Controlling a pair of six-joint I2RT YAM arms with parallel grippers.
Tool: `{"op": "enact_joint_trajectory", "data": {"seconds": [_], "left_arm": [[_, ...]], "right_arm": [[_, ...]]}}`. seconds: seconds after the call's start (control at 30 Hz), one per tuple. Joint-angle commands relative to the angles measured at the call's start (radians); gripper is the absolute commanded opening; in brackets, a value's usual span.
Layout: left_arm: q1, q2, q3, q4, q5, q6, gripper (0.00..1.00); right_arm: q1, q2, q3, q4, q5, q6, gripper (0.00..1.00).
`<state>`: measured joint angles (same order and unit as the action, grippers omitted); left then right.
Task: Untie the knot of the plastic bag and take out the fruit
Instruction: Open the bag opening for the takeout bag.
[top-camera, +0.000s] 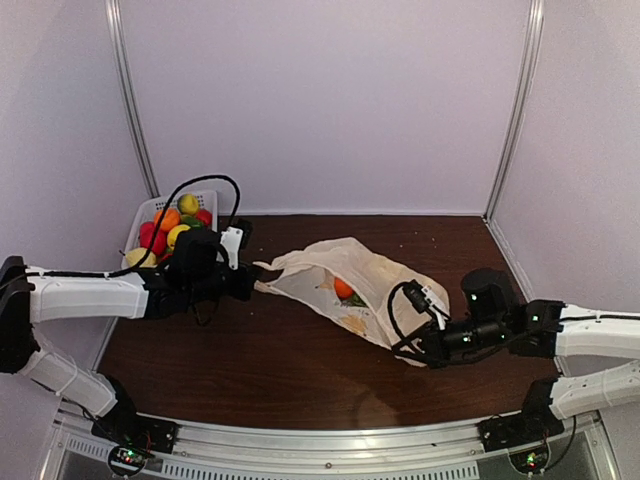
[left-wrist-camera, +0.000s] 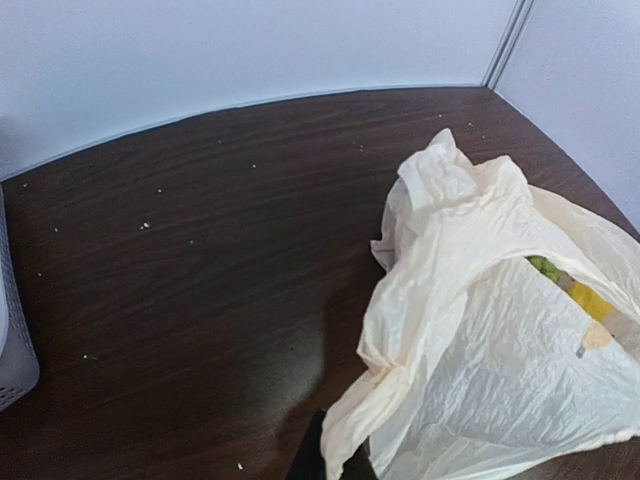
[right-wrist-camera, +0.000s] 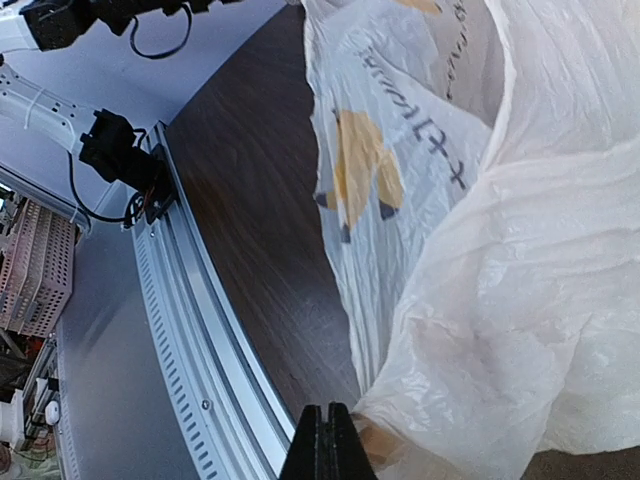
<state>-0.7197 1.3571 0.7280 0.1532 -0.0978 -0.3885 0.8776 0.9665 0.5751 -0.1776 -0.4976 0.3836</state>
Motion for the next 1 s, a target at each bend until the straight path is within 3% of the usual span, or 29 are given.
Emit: {"op": "enact_joint_trajectory", "data": {"seconds": [0.0, 0.23, 0.4, 0.5, 0.6, 0.73, 0.97], "left_arm": [[0.026, 0.038, 0.029, 0.014, -0.015, -0.032, 0.0], [0.048, 0.043, -0.004, 0.036, -0.015, -0.061, 0.0], [0.048, 0.011, -0.062, 0.115, 0.076, 0.001, 0.0], [0.048, -0.027, -0.107, 0.184, 0.153, 0.044, 0.0], [0.048, -0.055, -0.123, 0.187, 0.173, 0.069, 0.0], [0.048, -0.07, -0.128, 0.182, 0.181, 0.083, 0.0], [0.048, -0.076, -0.13, 0.177, 0.185, 0.086, 0.0]], "right_arm": [[0.035, -0.039, -0.142, 0.155, 0.013, 0.138, 0.0], [0.069, -0.015, -0.202, 0.152, 0.04, 0.162, 0.0], [0.069, -0.079, -0.099, 0.014, 0.072, 0.104, 0.33], [0.069, -0.125, -0.017, -0.099, 0.109, 0.059, 0.6], [0.069, -0.148, 0.088, -0.214, 0.178, 0.005, 0.77], [0.067, -0.133, 0.21, -0.323, 0.28, -0.06, 0.9], [0.068, 0.03, 0.385, -0.367, 0.504, -0.117, 0.94]]}}
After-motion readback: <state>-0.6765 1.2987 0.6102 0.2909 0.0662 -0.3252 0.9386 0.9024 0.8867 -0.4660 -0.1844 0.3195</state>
